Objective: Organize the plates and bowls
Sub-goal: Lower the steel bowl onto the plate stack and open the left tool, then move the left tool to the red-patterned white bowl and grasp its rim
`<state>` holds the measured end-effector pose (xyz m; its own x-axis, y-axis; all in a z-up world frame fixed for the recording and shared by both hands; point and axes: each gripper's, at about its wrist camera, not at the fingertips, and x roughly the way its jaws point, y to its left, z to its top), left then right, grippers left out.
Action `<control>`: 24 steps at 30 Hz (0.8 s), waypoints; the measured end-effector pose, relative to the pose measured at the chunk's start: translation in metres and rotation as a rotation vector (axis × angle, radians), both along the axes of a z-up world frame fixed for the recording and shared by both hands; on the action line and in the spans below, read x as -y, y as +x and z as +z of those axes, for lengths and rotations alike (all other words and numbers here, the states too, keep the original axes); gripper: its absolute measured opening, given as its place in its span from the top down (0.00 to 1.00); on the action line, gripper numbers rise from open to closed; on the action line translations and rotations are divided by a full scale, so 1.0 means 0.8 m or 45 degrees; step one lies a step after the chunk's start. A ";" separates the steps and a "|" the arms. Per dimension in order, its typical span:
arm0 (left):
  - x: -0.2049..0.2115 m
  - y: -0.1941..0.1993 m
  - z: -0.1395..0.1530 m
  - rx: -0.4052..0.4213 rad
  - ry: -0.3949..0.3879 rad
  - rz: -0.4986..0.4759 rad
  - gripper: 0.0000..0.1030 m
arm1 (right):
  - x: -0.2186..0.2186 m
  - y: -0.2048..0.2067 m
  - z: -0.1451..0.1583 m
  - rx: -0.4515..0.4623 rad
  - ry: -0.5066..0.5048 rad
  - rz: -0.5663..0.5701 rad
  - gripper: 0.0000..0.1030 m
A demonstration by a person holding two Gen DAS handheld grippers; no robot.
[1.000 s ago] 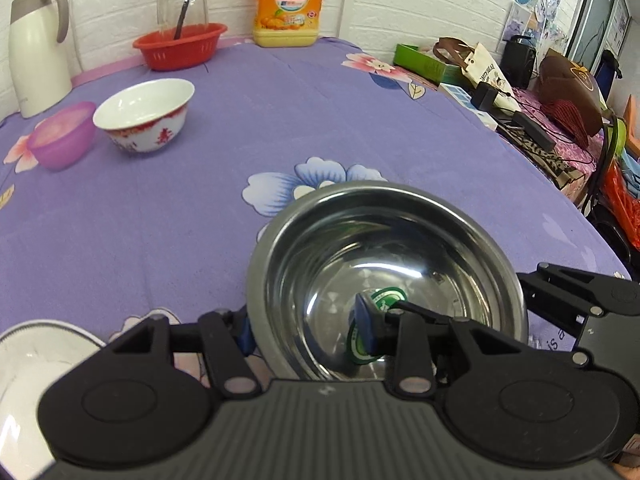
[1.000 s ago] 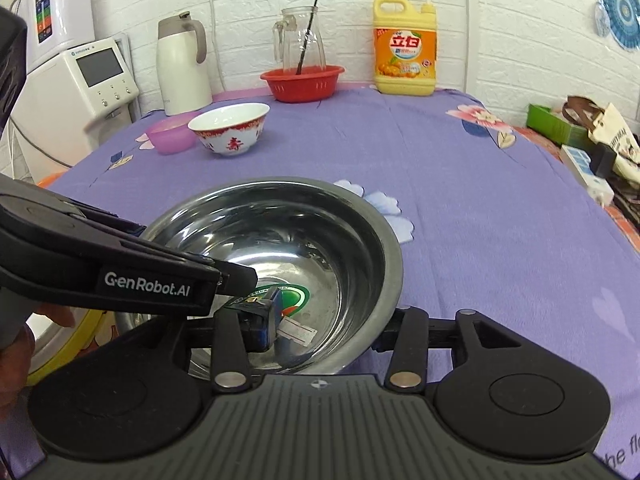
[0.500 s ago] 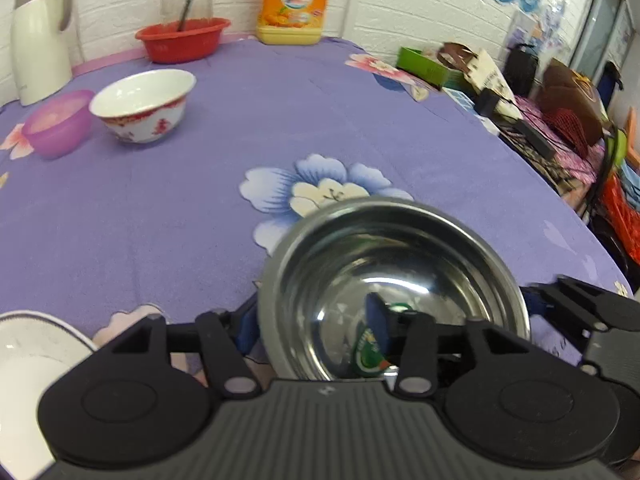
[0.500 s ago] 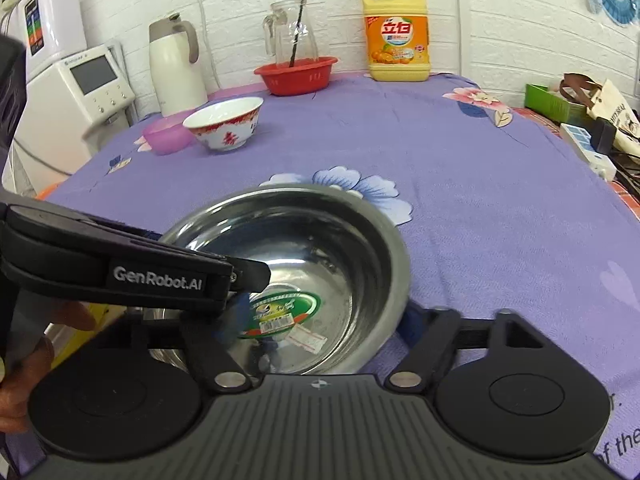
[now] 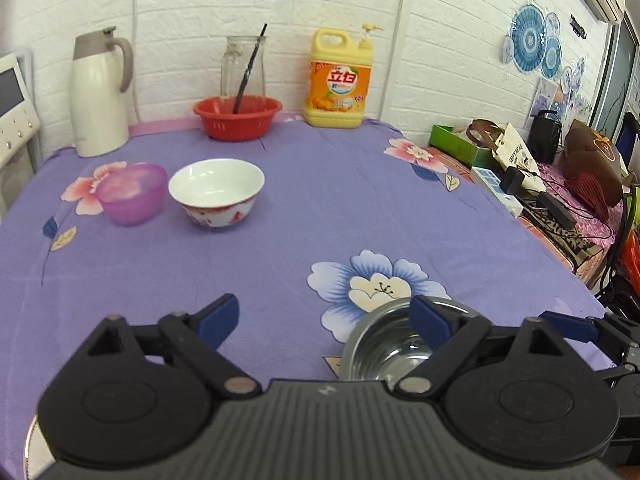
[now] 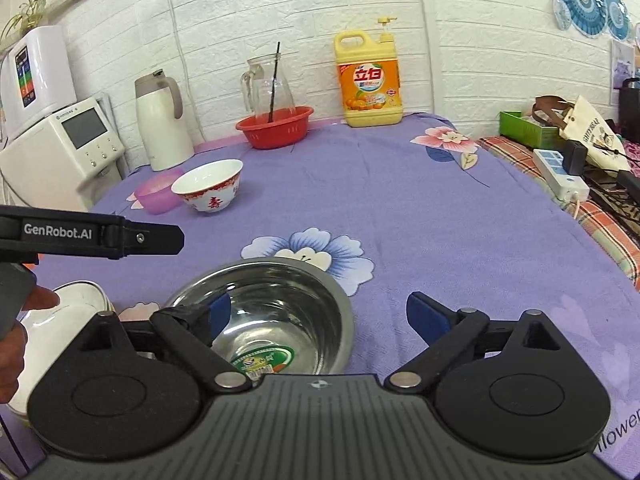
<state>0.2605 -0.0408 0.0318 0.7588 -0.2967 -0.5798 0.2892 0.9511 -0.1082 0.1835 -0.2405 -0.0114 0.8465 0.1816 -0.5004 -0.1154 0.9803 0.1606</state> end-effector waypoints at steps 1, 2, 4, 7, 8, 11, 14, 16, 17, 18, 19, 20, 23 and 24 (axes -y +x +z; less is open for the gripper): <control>-0.002 -0.001 0.000 0.006 0.006 -0.001 0.11 | -0.004 0.001 0.004 0.011 -0.005 0.008 0.00; -0.004 0.000 0.000 0.008 0.010 -0.002 0.11 | -0.007 0.003 0.007 0.022 -0.007 0.020 0.00; -0.012 0.003 0.000 0.006 0.008 0.004 0.10 | -0.017 0.011 0.017 0.038 -0.015 0.060 0.00; -0.028 0.011 -0.001 -0.001 0.013 0.031 0.10 | -0.030 0.030 0.032 0.036 -0.008 0.135 0.00; -0.037 0.017 -0.002 -0.011 0.007 0.046 0.09 | -0.032 0.039 0.036 0.019 0.011 0.160 0.00; -0.072 0.034 -0.006 -0.048 -0.013 0.111 0.09 | -0.041 0.077 0.043 -0.096 0.057 0.241 0.00; -0.111 0.054 -0.008 -0.065 -0.019 0.201 0.09 | -0.056 0.115 0.041 -0.228 0.045 0.274 0.00; -0.133 0.068 -0.007 -0.076 -0.024 0.251 0.09 | -0.065 0.141 0.037 -0.321 0.040 0.287 0.00; -0.142 0.077 -0.007 -0.082 -0.032 0.274 0.09 | -0.069 0.152 0.036 -0.347 0.042 0.308 0.00; -0.149 0.087 -0.005 -0.085 -0.041 0.289 0.09 | -0.073 0.164 0.037 -0.353 0.036 0.339 0.00; -0.154 0.097 -0.003 -0.089 -0.056 0.297 0.09 | -0.079 0.175 0.040 -0.345 0.007 0.357 0.00; -0.158 0.109 -0.001 -0.099 -0.082 0.303 0.09 | -0.085 0.186 0.043 -0.333 -0.034 0.367 0.00; -0.161 0.146 -0.002 -0.160 -0.212 0.296 0.09 | -0.104 0.227 0.051 -0.296 -0.168 0.375 0.00; -0.159 0.158 -0.003 -0.188 -0.250 0.298 0.09 | -0.108 0.242 0.051 -0.297 -0.190 0.374 0.00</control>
